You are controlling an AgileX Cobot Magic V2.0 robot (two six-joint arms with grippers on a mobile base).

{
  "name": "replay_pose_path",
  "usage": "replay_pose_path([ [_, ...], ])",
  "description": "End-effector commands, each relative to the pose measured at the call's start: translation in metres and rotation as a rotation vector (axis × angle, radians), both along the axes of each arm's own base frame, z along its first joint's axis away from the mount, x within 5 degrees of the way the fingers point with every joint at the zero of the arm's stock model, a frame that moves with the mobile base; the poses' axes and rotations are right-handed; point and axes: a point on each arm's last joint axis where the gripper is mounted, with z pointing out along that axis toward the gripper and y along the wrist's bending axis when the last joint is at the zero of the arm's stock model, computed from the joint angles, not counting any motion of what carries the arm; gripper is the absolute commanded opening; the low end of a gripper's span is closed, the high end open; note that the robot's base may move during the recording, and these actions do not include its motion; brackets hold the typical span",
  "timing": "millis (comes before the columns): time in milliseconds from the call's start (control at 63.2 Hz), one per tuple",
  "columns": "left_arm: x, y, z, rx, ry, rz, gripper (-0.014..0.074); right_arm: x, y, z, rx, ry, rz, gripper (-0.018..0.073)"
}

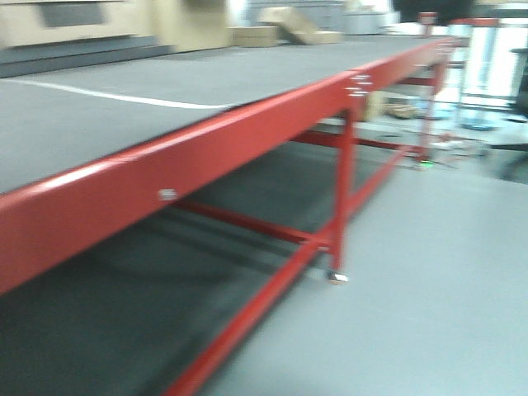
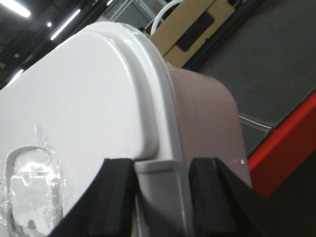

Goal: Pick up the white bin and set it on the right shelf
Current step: 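Carry the bin in both grippers while driving toward the shelving rack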

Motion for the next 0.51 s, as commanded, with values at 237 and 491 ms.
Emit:
replay_pose_path([
  [237, -0.0471, -0.0205, 0.0256, -0.079, -0.064, -0.339, -0.0126, -0.0325, 0.0274, 0.0320, 0.067, -0.125, 0.248, 0.0062],
  [491, -0.0471, -0.0205, 0.0256, -0.079, -0.064, -0.339, -0.0126, -0.0325, 0.0274, 0.0320, 0.067, -0.125, 0.248, 0.0062],
])
